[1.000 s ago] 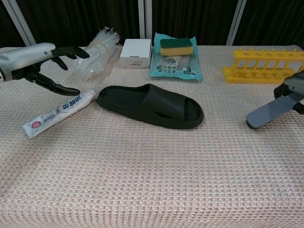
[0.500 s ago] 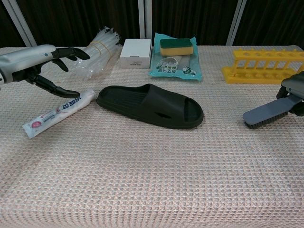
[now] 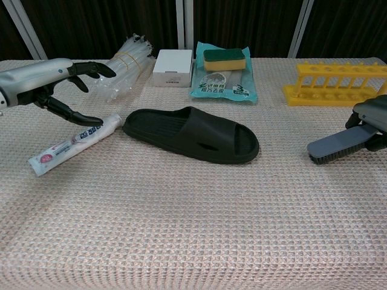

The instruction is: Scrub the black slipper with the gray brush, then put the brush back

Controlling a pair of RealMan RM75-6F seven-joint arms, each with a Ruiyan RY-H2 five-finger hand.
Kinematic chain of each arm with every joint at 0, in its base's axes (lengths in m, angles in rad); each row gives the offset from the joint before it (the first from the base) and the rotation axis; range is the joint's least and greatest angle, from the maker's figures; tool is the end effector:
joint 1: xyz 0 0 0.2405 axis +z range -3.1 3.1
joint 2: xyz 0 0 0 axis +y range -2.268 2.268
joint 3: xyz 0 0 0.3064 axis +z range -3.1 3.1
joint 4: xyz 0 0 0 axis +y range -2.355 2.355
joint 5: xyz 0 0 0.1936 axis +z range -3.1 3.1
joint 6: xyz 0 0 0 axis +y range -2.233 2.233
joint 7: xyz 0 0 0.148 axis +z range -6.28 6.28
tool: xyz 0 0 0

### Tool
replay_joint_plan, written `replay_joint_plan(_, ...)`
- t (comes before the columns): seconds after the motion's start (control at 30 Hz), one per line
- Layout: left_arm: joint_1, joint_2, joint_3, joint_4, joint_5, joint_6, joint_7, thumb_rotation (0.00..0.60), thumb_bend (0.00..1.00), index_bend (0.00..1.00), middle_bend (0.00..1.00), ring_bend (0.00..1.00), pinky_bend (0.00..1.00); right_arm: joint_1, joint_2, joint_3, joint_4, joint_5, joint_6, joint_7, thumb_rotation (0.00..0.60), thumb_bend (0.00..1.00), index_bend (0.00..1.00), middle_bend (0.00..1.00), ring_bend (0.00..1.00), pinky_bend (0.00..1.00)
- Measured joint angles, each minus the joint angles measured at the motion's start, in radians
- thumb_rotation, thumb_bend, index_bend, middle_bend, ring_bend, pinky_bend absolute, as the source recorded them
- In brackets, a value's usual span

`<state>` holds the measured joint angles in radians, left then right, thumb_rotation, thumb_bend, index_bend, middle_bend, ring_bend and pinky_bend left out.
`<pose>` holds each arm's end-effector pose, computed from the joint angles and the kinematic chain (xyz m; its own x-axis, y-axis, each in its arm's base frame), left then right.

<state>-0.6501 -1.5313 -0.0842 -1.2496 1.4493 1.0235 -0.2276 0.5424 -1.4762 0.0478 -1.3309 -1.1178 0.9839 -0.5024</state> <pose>-0.2423 0.3679 0.0162 0.2645 0.3016 0.9160 0.9119 -0.3872 -0.1358 -0.3185 -0.3354 0.0324 0.7035 -0.2941 0.6470 -0.7089 -0.2258 0.6682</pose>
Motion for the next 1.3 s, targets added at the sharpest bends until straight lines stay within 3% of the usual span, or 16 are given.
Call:
replay_joint_plan(0.53, -0.004, -0.001, -0.001, -0.003, -0.001, -0.007, -0.003, 0.359, 0.03, 0.13, 0.10, 0.09, 0.24, -0.074, -0.083, 0.013, 0.171, -0.263, 0.219, 0.489, 0.600, 1.00, 1.00, 1.00, 1.00, 1.00)
replay_joint_plan(0.7, -0.008, -0.002, -0.005, 0.001, -0.008, -0.014, 0.004, 0.354, 0.03, 0.13, 0.10, 0.09, 0.24, -0.086, -0.133, 0.065, 0.213, -0.278, 0.285, 0.579, 0.600, 1.00, 1.00, 1.00, 1.00, 1.00)
replay_joint_plan(0.87, -0.026, -0.003, -0.008, 0.007, -0.011, -0.040, 0.031, 0.378, 0.05, 0.13, 0.10, 0.09, 0.24, -0.078, -0.149, 0.122, 0.176, -0.274, 0.313, 0.611, 0.600, 1.00, 1.00, 1.00, 1.00, 1.00)
replay_joint_plan(1.1, -0.076, -0.022, -0.006, 0.015, 0.003, -0.091, 0.116, 0.477, 0.06, 0.13, 0.10, 0.09, 0.24, -0.059, -0.119, 0.186, 0.053, -0.263, 0.337, 0.599, 0.600, 1.00, 1.00, 1.00, 1.00, 1.00)
replay_joint_plan(1.3, -0.122, -0.083, -0.014, 0.080, -0.002, -0.143, 0.135, 0.596, 0.06, 0.13, 0.11, 0.09, 0.24, -0.045, -0.084, 0.211, -0.034, -0.232, 0.312, 0.549, 0.600, 1.00, 1.00, 1.00, 1.00, 1.00)
